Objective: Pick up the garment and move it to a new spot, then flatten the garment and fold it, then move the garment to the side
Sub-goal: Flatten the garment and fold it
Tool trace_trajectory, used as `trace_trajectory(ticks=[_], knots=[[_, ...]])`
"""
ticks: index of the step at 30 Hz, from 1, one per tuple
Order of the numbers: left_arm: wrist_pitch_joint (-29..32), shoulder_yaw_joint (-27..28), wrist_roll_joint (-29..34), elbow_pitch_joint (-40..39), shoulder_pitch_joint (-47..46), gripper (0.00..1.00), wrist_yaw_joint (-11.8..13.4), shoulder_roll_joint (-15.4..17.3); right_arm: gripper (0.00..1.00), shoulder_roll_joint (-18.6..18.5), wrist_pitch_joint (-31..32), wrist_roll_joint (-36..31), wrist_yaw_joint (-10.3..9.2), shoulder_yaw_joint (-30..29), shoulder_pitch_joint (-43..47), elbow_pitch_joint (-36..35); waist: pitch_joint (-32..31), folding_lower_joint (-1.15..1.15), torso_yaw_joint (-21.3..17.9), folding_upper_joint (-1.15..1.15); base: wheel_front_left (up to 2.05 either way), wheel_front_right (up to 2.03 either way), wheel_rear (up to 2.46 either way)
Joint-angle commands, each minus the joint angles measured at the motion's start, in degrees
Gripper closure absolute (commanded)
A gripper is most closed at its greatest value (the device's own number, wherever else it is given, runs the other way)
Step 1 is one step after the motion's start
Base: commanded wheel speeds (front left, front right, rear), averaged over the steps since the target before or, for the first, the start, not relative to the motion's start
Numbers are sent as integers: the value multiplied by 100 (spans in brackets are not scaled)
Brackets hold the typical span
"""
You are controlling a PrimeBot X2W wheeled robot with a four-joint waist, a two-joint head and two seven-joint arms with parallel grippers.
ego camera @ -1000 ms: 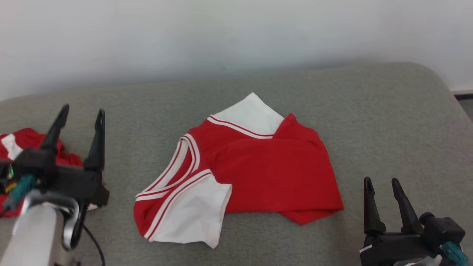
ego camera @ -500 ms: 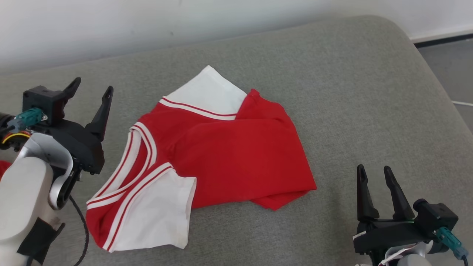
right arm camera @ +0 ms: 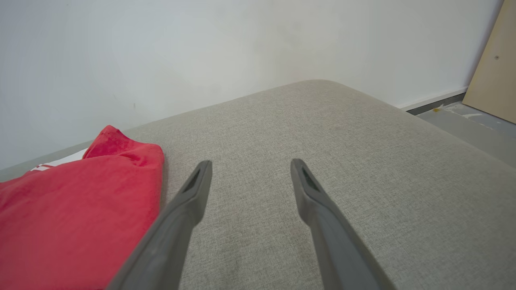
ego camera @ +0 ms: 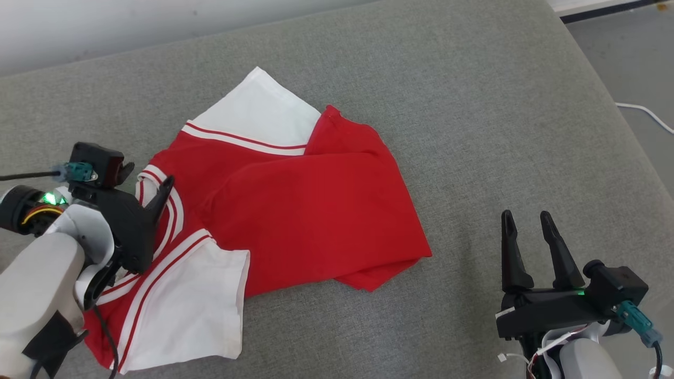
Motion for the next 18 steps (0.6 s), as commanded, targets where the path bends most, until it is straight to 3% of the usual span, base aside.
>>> trace_trajectory(ticks=[1,5,6,7,8,18], knots=[[20,-74,-75,30,-90,0,10,22,0,7,-4,-30,-13,12,-41,8,39,-1,-41,-1,0,0,0],[202,-399,-349,306,-190,0,10,42,0,8,-4,-36,-13,39,-55,48,42,-1,-74,-1,0,0,0],[247,-474,-423,383,-212,44,10,39,0,8,-4,-39,-13,44,-60,54,40,-1,-82,-1,0,0,0],[276,-543,-470,439,-233,64,10,38,0,7,-4,-47,-13,40,-72,61,37,-1,-91,-1,0,0,0],[227,-623,-482,451,-272,97,10,48,0,7,-4,-51,-13,29,-90,64,36,-1,-97,-1,0,0,0],[-1275,-542,-200,1084,-981,100,108,153,0,7,-4,-153,-13,-106,-67,34,-72,-1,23,-1,0,0,0]])
